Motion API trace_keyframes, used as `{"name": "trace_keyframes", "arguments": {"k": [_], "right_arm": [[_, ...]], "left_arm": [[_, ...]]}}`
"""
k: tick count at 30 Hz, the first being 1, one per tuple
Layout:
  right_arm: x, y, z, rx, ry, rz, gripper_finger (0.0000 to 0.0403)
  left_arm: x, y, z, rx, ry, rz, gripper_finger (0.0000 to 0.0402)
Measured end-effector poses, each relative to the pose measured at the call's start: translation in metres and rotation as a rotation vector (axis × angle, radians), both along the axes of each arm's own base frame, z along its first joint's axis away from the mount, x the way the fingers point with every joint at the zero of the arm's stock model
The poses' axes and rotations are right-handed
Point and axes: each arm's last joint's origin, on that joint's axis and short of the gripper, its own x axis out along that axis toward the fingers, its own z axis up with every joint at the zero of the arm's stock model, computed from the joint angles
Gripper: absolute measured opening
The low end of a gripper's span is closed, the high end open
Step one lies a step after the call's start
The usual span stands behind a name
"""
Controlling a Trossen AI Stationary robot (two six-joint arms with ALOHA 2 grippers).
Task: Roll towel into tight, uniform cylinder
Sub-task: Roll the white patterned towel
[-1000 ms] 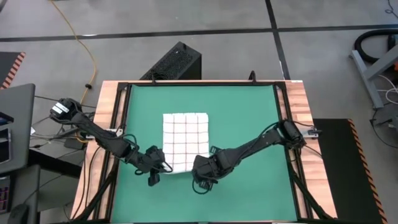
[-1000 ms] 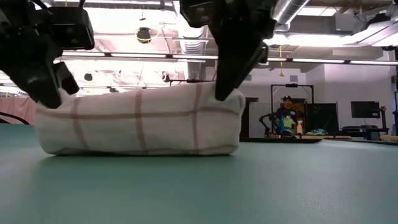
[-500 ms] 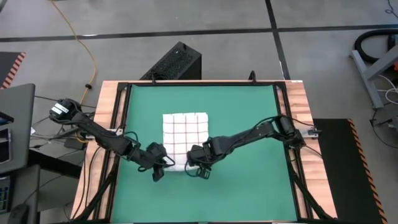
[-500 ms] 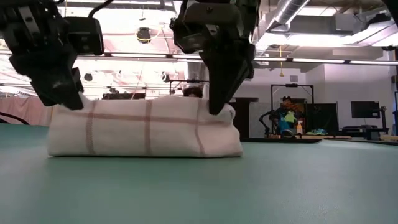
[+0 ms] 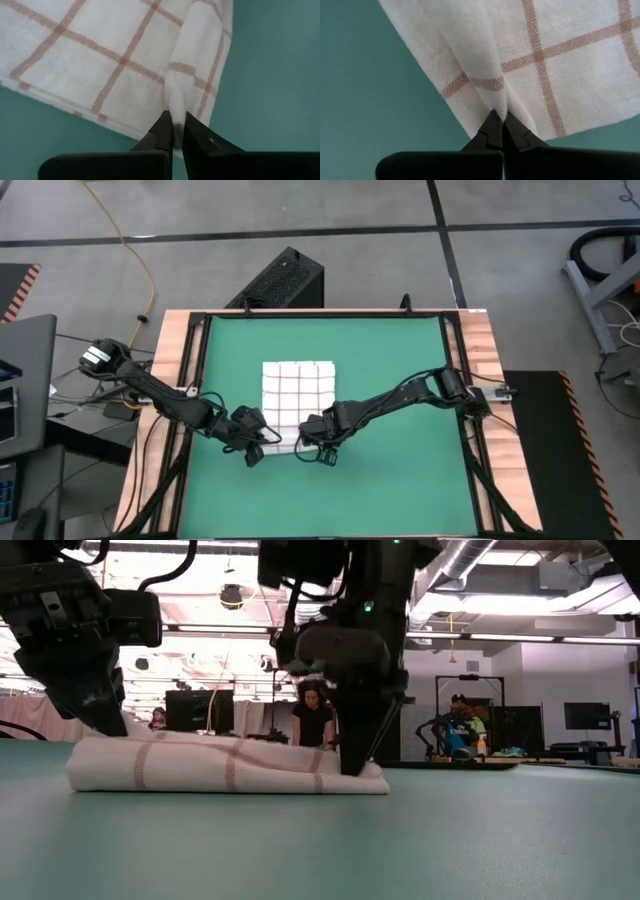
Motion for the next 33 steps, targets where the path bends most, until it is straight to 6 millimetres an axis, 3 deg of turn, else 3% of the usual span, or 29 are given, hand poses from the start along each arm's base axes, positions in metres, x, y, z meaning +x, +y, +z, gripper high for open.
{"name": "trace_keyframes", "arguments": {"k": [6,12,24,29,33], "right_arm": [[0.002,-0.001,-0.008,0.013,0.008,-0.002,0.0004],[0.003,-0.004,-0.008,0.014,0.005,-0.009,0.0004],[0.004,-0.004,-0.009,0.014,-0.003,-0.003,0.0004],[0.004,-0.004,-0.009,0.016,-0.012,-0.003,0.0004],[0.005,-0.005,-0.009,0.016,-0.013,-0.006,0.0004]], "left_arm": [[-0.001,0.0,-0.002,-0.006,0.011,0.009,0.0012],[-0.002,0.0,-0.002,0.002,0.017,-0.012,0.0045],[0.001,-0.004,0.011,0.035,0.093,-0.19,0.0076],[0.0,-0.003,0.019,0.078,0.145,-0.174,0.0062],[0.006,-0.013,0.034,0.08,0.078,-0.198,0.0024]]}}
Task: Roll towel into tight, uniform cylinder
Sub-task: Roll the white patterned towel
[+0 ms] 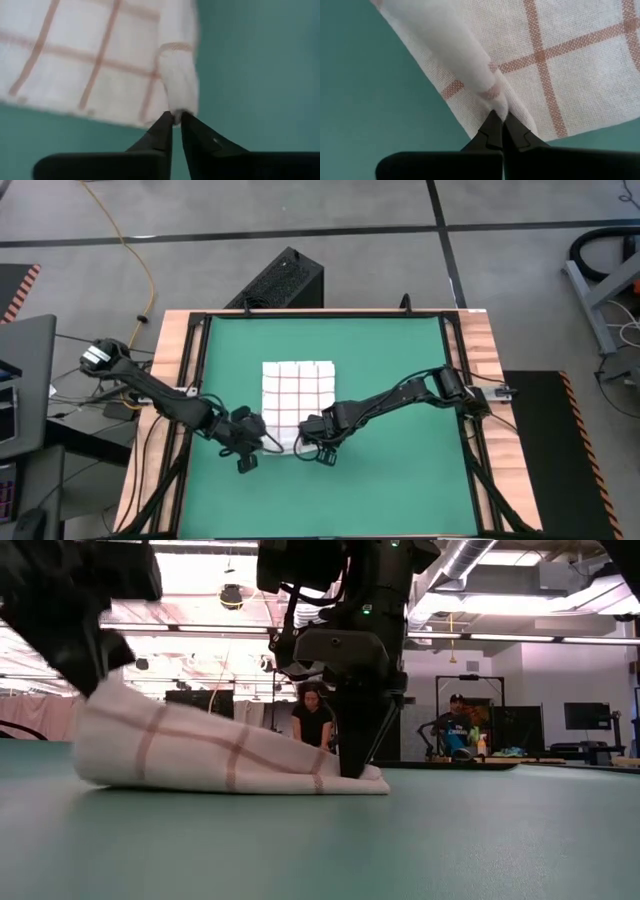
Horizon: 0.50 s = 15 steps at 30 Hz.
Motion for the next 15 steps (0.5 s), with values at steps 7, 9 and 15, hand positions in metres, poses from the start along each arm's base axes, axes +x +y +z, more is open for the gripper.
{"name": "trace_keyframes", "arguments": {"k": [7,9,15], "right_arm": [[0.001,-0.003,0.0,0.002,-0.004,-0.008,0.0004],[0.001,-0.003,0.0,0.002,-0.005,-0.008,0.0004],[0.002,-0.004,0.0,0.001,-0.013,-0.009,0.0004]], "left_arm": [[-0.002,-0.023,0.02,0.115,-0.128,-0.078,0.0001],[-0.005,-0.024,0.018,0.091,-0.095,-0.06,0.0001],[-0.016,-0.033,0.014,-0.014,0.01,-0.087,0.0]]}}
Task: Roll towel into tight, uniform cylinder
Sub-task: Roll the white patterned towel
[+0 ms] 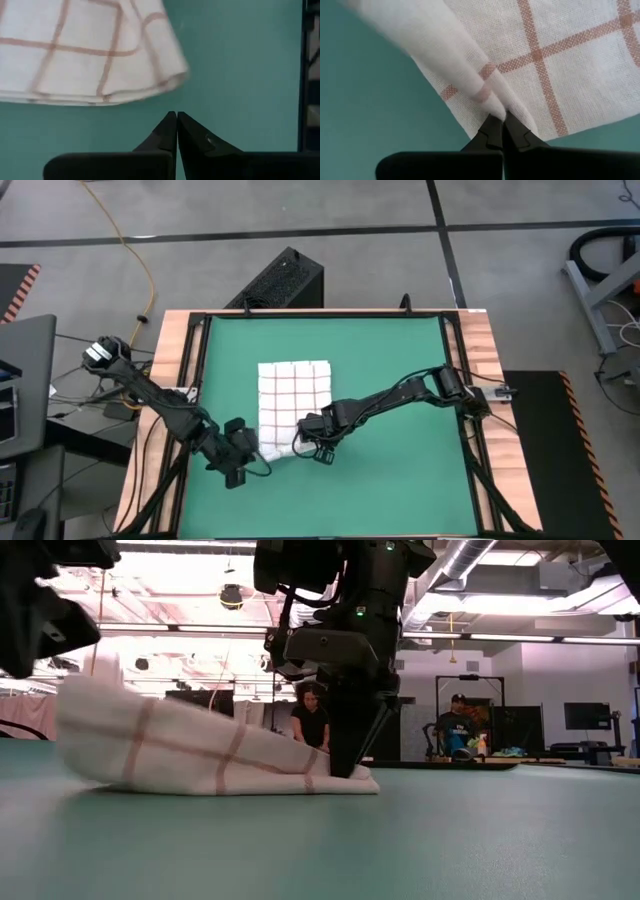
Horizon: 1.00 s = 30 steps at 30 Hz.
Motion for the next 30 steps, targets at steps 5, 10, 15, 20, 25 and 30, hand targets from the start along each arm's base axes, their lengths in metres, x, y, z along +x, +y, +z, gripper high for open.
{"name": "trace_keyframes", "arguments": {"k": [5,10,15,20,25,30], "right_arm": [[0.001,0.0,0.0,0.001,-0.009,0.0,0.0004],[0.001,-0.002,0.0,0.003,-0.008,0.001,0.0004],[0.001,-0.002,0.0,0.004,-0.006,0.01,0.0004],[0.002,-0.004,0.0,0.012,-0.007,0.018,0.0004],[0.002,-0.005,0.0,0.016,-0.004,0.015,0.0004],[0.002,-0.007,0.0,0.02,-0.002,0.015,0.0005]], "left_arm": [[-0.002,-0.001,0.001,0.025,-0.002,0.014,0.0],[0.005,-0.02,0.015,0.047,-0.237,-0.084,0.0],[0.014,-0.025,0.001,0.127,-0.242,-0.16,0.0],[0.021,-0.017,-0.011,0.27,-0.203,-0.144,0.0],[0.031,-0.003,-0.021,0.344,-0.155,-0.086,0.0],[0.035,0.003,-0.032,0.37,-0.085,-0.055,0.0]]}}
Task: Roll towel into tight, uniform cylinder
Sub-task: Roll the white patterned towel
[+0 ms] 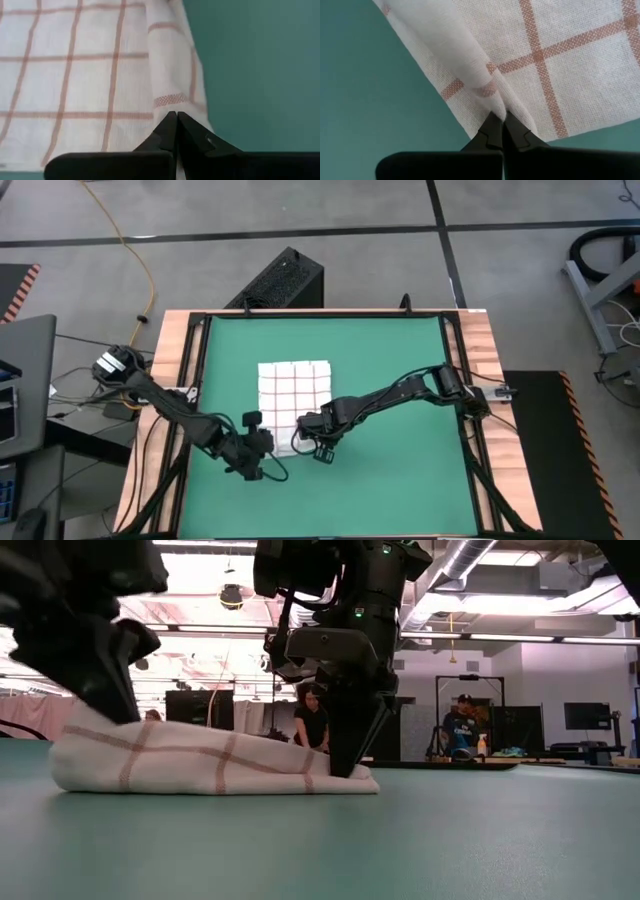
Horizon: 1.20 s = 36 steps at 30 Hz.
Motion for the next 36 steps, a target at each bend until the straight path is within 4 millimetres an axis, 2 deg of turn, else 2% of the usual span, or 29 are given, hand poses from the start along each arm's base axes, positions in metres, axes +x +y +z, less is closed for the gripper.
{"name": "trace_keyframes", "arguments": {"k": [8,15,18,27,32,36], "right_arm": [[0.0,0.0,0.0,0.0,0.0,-0.002,0.0006],[0.0,-0.001,0.0,-0.001,0.0,0.001,0.0007],[0.0,-0.001,0.0,-0.001,-0.001,0.002,0.0007],[0.001,-0.005,0.0,0.004,-0.005,0.005,0.0007],[0.002,-0.006,0.0,0.005,-0.005,0.003,0.0008],[0.002,-0.005,0.0,0.013,-0.005,0.005,0.0008]], "left_arm": [[-0.012,0.011,-0.026,0.042,0.056,0.106,0.0],[-0.019,0.016,-0.044,-0.059,0.03,0.16,0.0],[-0.023,0.014,-0.041,-0.065,0.039,0.158,0.0],[-0.05,0.014,-0.007,-0.078,-0.027,0.227,0.0],[-0.043,-0.003,0.008,-0.111,-0.244,0.153,0.0],[-0.036,-0.01,0.0,-0.061,-0.257,0.109,0.0]]}}
